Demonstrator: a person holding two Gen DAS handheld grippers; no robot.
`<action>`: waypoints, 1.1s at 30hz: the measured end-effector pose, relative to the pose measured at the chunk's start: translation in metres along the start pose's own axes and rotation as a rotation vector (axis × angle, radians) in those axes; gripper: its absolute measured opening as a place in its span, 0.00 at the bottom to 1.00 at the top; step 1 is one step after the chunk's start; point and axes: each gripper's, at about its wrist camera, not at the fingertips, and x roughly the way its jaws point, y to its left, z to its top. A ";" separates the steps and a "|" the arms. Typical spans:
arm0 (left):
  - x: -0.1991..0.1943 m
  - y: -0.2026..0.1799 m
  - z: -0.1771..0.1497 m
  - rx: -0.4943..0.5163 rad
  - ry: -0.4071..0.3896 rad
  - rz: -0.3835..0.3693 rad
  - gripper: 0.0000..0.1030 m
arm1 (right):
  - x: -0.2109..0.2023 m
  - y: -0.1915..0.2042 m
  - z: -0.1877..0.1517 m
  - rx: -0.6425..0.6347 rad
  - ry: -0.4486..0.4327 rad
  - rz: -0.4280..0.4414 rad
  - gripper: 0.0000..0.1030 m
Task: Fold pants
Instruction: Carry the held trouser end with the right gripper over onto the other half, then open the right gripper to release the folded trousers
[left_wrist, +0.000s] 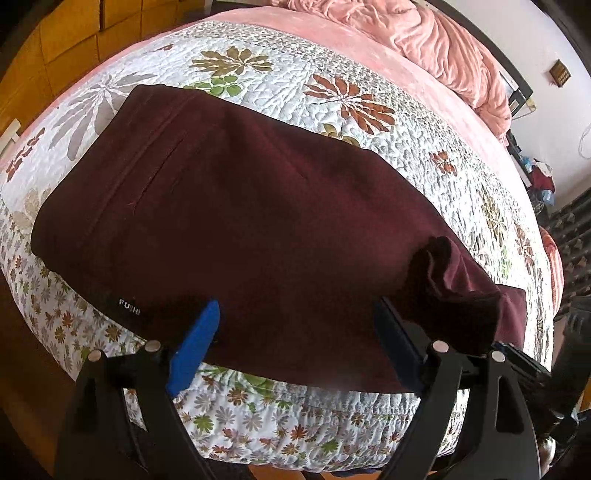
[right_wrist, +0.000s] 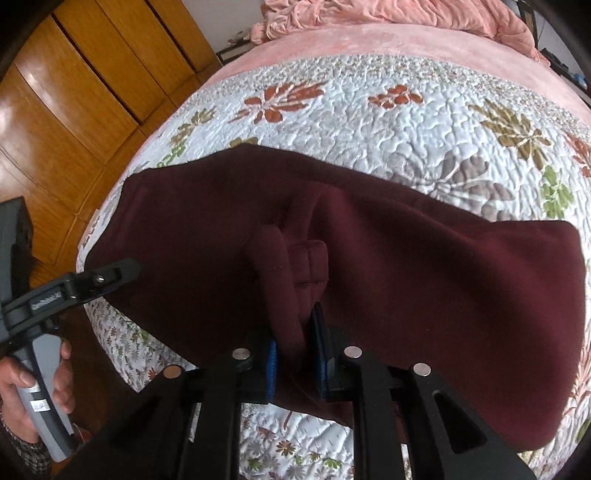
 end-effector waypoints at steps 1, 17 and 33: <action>0.000 -0.001 0.000 -0.001 0.001 0.000 0.83 | 0.004 -0.001 0.000 0.000 0.016 0.002 0.20; 0.007 -0.101 0.001 0.216 -0.011 -0.074 0.83 | -0.111 -0.150 -0.003 0.331 -0.080 0.103 0.77; 0.073 -0.124 -0.031 0.311 0.107 0.100 0.88 | -0.047 -0.193 -0.040 0.317 0.068 0.252 0.36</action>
